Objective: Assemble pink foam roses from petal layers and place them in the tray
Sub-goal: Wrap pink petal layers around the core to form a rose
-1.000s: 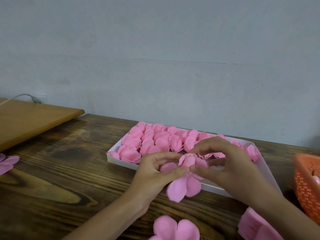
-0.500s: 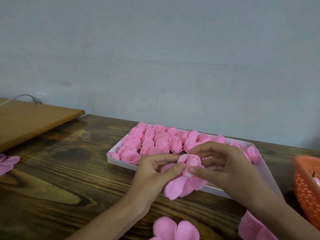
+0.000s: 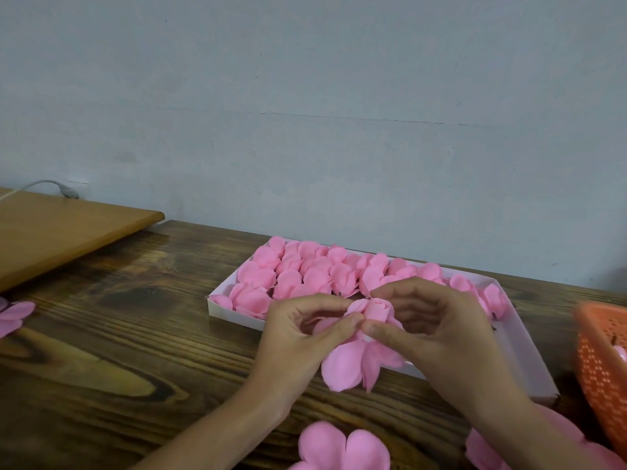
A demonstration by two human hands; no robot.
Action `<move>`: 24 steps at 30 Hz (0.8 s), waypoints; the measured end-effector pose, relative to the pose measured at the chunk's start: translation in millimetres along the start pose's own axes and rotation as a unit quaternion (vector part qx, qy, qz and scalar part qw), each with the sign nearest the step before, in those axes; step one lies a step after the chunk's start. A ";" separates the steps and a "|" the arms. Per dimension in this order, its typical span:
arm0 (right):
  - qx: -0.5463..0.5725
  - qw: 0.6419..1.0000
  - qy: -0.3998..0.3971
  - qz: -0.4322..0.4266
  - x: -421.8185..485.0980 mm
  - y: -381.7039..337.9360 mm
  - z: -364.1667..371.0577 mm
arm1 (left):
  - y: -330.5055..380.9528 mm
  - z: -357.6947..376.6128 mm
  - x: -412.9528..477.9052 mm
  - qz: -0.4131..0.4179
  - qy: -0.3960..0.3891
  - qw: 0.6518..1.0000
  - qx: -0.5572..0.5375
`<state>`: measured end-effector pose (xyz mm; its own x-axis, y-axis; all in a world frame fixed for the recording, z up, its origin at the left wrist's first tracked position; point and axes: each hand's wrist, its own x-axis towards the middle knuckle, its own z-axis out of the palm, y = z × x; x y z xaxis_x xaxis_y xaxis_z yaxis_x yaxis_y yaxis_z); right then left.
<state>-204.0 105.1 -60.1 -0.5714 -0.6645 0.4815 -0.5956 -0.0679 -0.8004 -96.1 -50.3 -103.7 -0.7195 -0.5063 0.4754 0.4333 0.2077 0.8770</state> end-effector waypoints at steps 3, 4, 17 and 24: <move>0.016 1.000 0.004 -0.011 -0.6 -0.6 -0.3 | 1.7 0.5 0.5 -0.001 -0.002 1.000 -0.017; 0.015 1.000 0.003 -0.013 -0.4 -0.7 -0.6 | 2.2 -0.1 1.1 0.000 -0.011 1.000 -0.021; 0.052 0.997 -0.060 0.006 6.9 -2.8 -10.3 | 7.2 -2.2 1.7 0.024 -0.067 0.997 -0.009; 0.037 0.992 -0.119 -0.004 10.5 1.4 -16.6 | 9.7 -0.5 4.2 0.000 -0.038 0.999 -0.011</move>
<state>-220.2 110.4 -50.3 -0.4123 -0.8204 0.3962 -0.5510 -0.1218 -0.8256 -94.7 -50.9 -93.2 -0.7587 -0.4406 0.4799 0.4445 0.1885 0.8757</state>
